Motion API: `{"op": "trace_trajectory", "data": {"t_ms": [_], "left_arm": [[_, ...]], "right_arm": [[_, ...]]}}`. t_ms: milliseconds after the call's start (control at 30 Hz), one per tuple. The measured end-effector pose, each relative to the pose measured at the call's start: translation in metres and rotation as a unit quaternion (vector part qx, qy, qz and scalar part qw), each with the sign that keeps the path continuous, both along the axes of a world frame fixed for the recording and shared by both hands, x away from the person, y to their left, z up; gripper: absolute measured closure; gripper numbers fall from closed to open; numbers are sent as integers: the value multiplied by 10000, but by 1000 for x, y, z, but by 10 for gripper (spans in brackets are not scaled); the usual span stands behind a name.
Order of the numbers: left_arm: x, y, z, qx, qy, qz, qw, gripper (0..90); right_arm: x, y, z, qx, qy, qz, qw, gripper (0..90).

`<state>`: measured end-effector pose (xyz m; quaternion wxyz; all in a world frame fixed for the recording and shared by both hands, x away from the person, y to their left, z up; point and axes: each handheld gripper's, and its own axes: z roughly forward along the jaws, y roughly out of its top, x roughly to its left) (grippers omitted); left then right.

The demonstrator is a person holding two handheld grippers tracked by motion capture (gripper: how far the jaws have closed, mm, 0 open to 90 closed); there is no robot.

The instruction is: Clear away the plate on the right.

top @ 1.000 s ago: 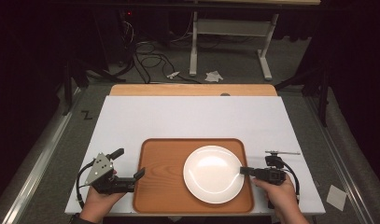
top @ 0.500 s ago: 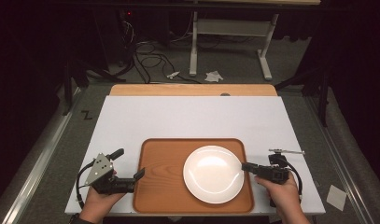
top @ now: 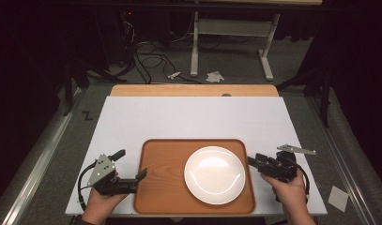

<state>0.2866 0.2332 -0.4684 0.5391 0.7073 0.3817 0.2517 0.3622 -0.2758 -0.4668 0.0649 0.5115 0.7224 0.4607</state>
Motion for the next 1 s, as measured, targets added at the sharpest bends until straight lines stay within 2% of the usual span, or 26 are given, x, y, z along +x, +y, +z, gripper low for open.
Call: {"op": "trace_trajectory", "data": {"t_ms": [33,100,133,233,333,400,433,500,667,800,1000], "left_arm": [[0,-2,-2,54,71,-5,10000,3],[0,-4,-4,134,145,-36,9998,3],[0,-4,-5,167,184,-49,9997,3],[1,-4,-5,182,271,-31,9995,2],[1,-3,-5,148,320,-23,9994,2],[1,-3,-6,126,358,-29,9993,2],[2,-3,-6,125,397,-31,9991,2],[3,-2,-5,84,403,-18,9991,2],[0,-1,-3,65,293,-23,9995,2],[2,-2,-4,84,334,-59,9994,2],[1,-2,-4,73,279,-51,9996,2]], "right_arm": [[0,0,2,-107,-73,-79,9999,413],[-2,-1,8,-297,-371,-90,9988,394],[-2,-1,8,-297,-371,-90,9988,394],[-7,1,12,-479,-631,-157,9967,241],[-13,5,16,-681,-1020,-198,9922,106],[-17,7,18,-701,-1174,-163,9905,11],[-18,8,18,-677,-1222,-133,9901,12],[-23,12,22,-584,-1304,-90,9897,12],[-28,16,25,-632,-1393,12,9882,12],[-24,15,21,-646,-1266,-6,9898,12],[-22,9,20,-637,-1269,-113,9898,12]]}}
